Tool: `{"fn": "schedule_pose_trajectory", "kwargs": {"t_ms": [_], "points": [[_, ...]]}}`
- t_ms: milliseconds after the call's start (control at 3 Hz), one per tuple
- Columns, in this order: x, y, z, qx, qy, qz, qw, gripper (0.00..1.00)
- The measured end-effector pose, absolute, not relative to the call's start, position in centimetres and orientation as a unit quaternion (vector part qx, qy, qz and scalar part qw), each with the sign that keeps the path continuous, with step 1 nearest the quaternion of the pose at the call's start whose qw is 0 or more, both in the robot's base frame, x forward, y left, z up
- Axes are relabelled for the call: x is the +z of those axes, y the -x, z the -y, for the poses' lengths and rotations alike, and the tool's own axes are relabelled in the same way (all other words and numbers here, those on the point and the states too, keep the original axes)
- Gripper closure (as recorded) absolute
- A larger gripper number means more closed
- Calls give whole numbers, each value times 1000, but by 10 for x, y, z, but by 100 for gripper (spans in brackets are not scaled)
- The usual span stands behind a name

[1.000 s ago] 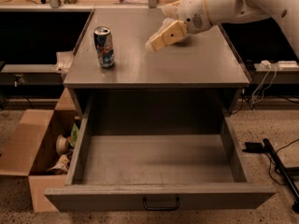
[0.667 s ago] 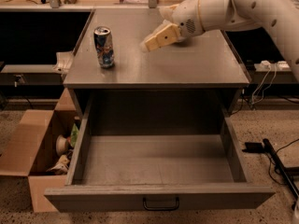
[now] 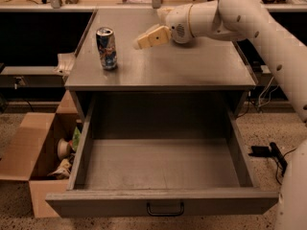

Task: Place redbull can into top drawer

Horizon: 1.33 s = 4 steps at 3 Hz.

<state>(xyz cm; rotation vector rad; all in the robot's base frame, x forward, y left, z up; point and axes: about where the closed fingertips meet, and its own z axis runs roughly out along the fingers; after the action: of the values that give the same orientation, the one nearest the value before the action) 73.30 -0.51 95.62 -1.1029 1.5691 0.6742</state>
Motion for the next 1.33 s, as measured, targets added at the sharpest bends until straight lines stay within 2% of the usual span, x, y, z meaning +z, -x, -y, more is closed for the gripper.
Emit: {"fn": "schedule_pose_trajectory", "kwargs": {"t_ms": [667,1333], "points": [[937,-770,-39,317,468,-631,532,0],[938,-765,-93,360,499,-594,517,0]]}}
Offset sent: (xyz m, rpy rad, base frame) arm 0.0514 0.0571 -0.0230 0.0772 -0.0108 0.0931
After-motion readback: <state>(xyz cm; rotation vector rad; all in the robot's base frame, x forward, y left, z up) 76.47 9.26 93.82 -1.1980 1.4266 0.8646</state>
